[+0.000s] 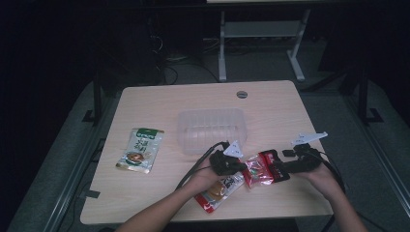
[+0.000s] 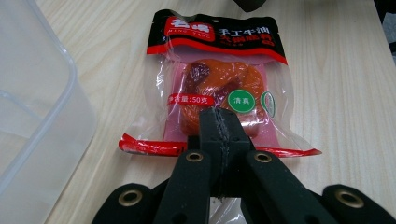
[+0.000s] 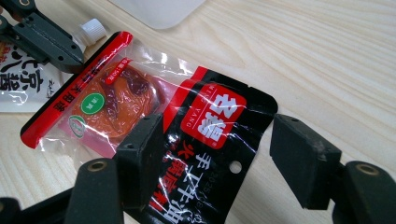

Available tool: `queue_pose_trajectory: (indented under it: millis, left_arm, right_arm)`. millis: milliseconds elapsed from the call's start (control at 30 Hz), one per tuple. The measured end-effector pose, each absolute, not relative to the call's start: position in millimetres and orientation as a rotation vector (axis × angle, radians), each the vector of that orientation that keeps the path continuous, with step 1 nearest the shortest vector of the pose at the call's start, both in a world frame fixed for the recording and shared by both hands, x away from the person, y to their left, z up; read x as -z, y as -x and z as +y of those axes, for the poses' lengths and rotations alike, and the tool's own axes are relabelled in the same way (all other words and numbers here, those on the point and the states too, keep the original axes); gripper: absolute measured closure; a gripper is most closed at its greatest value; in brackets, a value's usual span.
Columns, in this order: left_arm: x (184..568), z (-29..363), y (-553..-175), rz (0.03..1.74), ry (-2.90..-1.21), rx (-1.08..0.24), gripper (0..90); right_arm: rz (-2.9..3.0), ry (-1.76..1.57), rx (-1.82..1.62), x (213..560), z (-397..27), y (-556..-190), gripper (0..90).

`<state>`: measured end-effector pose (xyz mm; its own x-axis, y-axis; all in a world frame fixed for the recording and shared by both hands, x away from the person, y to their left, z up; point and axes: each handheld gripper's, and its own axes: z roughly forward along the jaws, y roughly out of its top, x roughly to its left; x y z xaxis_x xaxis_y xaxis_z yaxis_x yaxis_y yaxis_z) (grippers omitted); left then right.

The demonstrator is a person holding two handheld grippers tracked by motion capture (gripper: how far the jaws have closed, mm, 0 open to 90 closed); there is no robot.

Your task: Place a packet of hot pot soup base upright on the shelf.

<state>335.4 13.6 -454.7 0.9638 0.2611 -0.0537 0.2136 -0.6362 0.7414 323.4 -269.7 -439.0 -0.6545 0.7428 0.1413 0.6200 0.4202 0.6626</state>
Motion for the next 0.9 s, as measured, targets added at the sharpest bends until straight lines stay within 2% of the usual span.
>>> queue_pose_trajectory:
  millis: [167, 567, 900]
  left_arm:
    - [458.2, 12.5, -335.5, 0.329, -2.306, -0.077, 89.6]
    - [464.0, 13.6, -335.8, 0.347, -2.336, -0.076, 89.7]
    - [466.5, 13.9, -335.0, 0.360, -2.363, -0.071, 89.8]
  right_arm:
    - [2.493, -1.220, -1.054, 439.0, -270.4, -323.5, 33.4]
    - [2.470, -1.257, -1.142, 428.9, -282.6, -322.0, 23.9]
    - [2.518, -1.276, -1.157, 438.5, -282.0, -326.8, 19.5]
